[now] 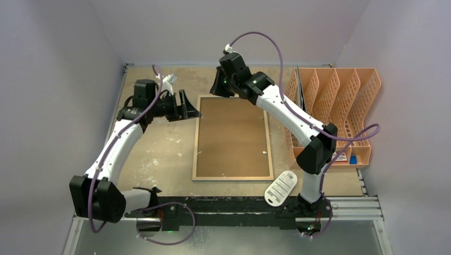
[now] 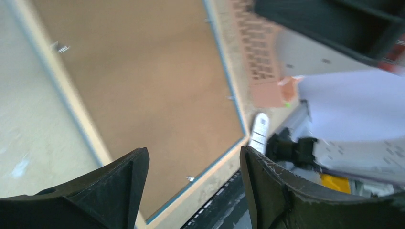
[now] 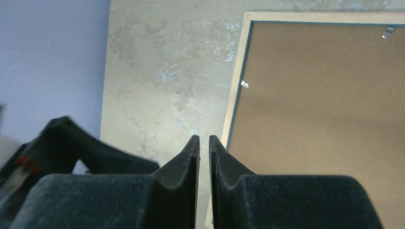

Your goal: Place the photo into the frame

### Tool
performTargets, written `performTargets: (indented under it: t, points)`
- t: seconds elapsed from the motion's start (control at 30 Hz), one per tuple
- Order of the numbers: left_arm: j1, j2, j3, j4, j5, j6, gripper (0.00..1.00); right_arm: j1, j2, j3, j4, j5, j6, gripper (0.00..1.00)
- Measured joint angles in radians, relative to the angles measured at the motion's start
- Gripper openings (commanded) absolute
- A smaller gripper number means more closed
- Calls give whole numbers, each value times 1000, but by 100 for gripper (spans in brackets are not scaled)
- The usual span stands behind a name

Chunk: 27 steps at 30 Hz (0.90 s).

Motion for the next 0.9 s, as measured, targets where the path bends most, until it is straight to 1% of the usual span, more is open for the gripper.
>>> performTargets:
  t: [0.03, 0.07, 0.17, 0.23, 0.33, 0.4, 0.5, 0.6, 0.73, 0.9]
  points:
    - [0, 21, -16, -16, -47, -3, 72, 0, 0, -6, 3, 0, 0, 15]
    - [0, 41, -26, -34, -105, -3, 72, 0, 0, -17, 11, 1, 0, 18]
    - [0, 100, -33, -98, -274, -4, 69, 2, 0, -62, 31, 13, 2, 33]
    - [0, 129, -62, -110, -386, -14, 67, 4, 3, -89, 34, 24, 0, 41]
    - [0, 135, -119, -108, -464, -38, 67, 16, 40, -95, 40, 48, -6, 48]
    - [0, 135, -173, -103, -516, -64, 67, 31, 93, -76, 40, 66, -9, 52]
    - [1, 135, -233, -88, -563, -100, 67, 68, 207, -17, 34, 90, -10, 54]
    - [2, 134, -280, -59, -587, -126, 67, 119, 349, 68, 13, 119, -9, 53]
    - [8, 119, -325, -11, -597, -148, 67, 169, 494, 164, -32, 151, -9, 51]
    - [16, 106, -354, 31, -592, -164, 67, 204, 581, 229, -81, 190, -8, 50]
